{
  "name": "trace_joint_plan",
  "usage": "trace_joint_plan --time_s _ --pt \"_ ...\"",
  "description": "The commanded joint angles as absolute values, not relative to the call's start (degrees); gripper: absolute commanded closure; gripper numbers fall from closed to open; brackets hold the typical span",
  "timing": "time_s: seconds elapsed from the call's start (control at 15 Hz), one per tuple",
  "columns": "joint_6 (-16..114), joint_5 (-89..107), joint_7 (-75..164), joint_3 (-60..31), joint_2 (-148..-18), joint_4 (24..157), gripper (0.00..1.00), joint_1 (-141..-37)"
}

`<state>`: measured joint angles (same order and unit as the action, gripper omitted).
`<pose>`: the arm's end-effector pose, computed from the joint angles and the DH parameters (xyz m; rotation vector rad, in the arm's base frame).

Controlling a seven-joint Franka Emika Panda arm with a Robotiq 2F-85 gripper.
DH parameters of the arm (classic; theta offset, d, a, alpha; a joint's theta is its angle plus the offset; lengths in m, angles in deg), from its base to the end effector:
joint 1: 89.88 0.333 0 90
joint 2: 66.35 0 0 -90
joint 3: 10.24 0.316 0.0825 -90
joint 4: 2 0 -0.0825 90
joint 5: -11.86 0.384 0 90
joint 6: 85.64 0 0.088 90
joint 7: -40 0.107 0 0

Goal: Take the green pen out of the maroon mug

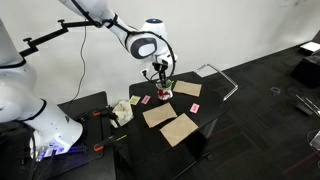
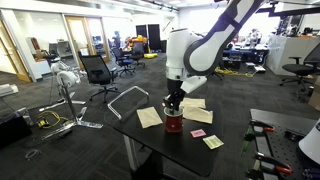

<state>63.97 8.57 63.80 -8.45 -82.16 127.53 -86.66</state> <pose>0.5452 0.0491 0.2455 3.1052 -0.4392 0.1224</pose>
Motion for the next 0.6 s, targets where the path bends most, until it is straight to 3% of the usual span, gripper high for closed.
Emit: trace_joint_plan --time_s 0.0,0.2,0.27,0.33,0.4,0.53 --pt "62.7 9.1 62.6 -10.1 -83.7 125.4 0.61 -85.5" --pt "63.0 9.3 62.2 -10.3 -84.5 124.7 0.63 -85.5" --pt "63.1 9.3 62.1 -10.4 -84.8 124.5 0.72 -85.5" --pt "63.2 9.3 62.1 -10.4 -85.0 124.4 0.88 -85.4" --pt "63.2 9.3 62.0 -10.4 -85.1 124.3 0.88 -85.3" --pt "63.3 9.2 62.0 -10.4 -85.1 124.3 1.0 -85.2"
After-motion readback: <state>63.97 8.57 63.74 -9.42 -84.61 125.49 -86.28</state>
